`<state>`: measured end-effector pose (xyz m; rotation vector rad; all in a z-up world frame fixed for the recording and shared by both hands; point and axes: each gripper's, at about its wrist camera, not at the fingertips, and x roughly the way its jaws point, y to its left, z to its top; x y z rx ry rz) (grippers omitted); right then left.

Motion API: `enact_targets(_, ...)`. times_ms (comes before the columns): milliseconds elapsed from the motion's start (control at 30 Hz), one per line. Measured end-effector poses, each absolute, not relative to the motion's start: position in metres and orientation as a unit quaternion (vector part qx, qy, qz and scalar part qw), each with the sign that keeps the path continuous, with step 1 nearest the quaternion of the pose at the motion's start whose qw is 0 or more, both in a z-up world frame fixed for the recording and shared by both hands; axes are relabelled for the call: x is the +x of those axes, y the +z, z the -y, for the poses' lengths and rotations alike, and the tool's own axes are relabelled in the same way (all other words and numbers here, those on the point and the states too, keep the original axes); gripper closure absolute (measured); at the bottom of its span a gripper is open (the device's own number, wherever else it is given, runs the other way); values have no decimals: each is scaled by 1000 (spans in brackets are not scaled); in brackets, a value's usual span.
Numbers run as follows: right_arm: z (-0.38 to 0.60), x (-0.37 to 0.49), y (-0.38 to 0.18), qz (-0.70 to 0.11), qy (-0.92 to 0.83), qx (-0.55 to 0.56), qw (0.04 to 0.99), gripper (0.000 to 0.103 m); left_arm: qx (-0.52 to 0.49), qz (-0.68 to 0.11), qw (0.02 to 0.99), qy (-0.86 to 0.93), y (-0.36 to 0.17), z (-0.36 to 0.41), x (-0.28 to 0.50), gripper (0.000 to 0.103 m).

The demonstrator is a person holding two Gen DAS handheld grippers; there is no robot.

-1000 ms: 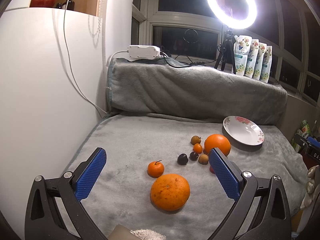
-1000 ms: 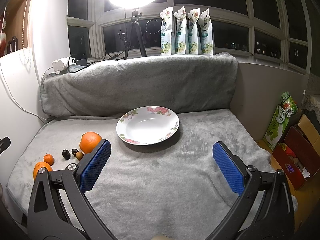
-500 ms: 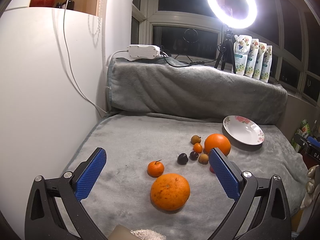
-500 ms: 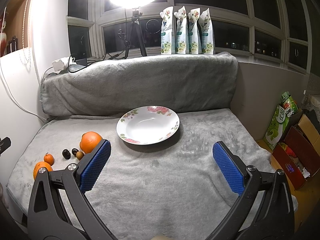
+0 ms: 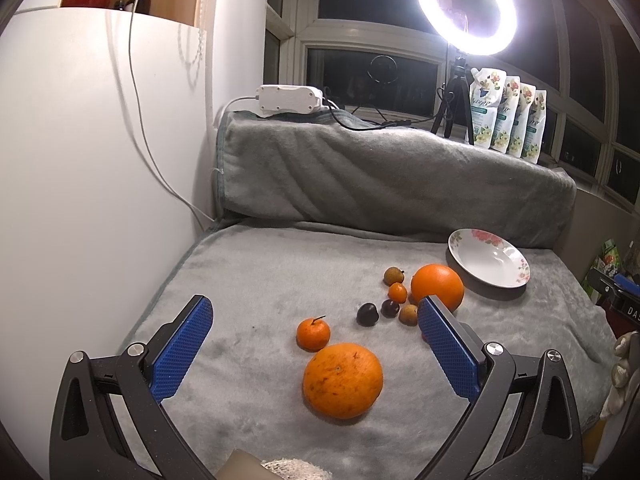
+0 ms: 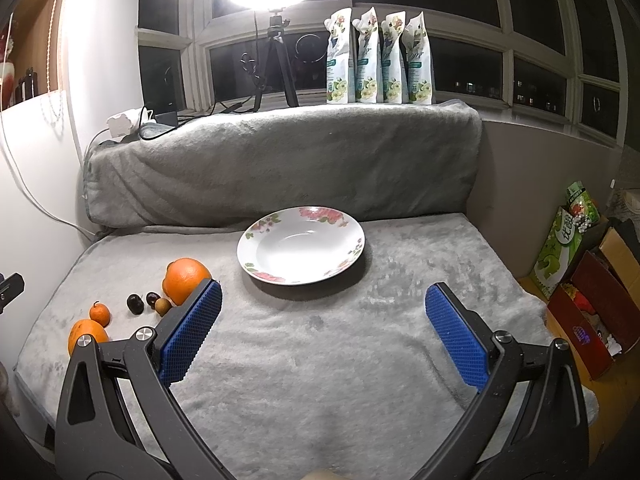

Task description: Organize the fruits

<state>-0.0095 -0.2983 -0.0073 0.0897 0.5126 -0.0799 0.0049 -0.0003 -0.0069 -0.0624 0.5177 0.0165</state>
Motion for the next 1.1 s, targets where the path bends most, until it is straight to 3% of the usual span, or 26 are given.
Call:
enact_targets(933, 234, 30, -28, -338, 177, 72, 922, 0, -139, -370, 918, -44, -77, -34, 1, 1)
enact_targets(1100, 210, 46, -40, -374, 233, 86, 893, 0, -166, -386, 905, -67, -90, -28, 4, 11)
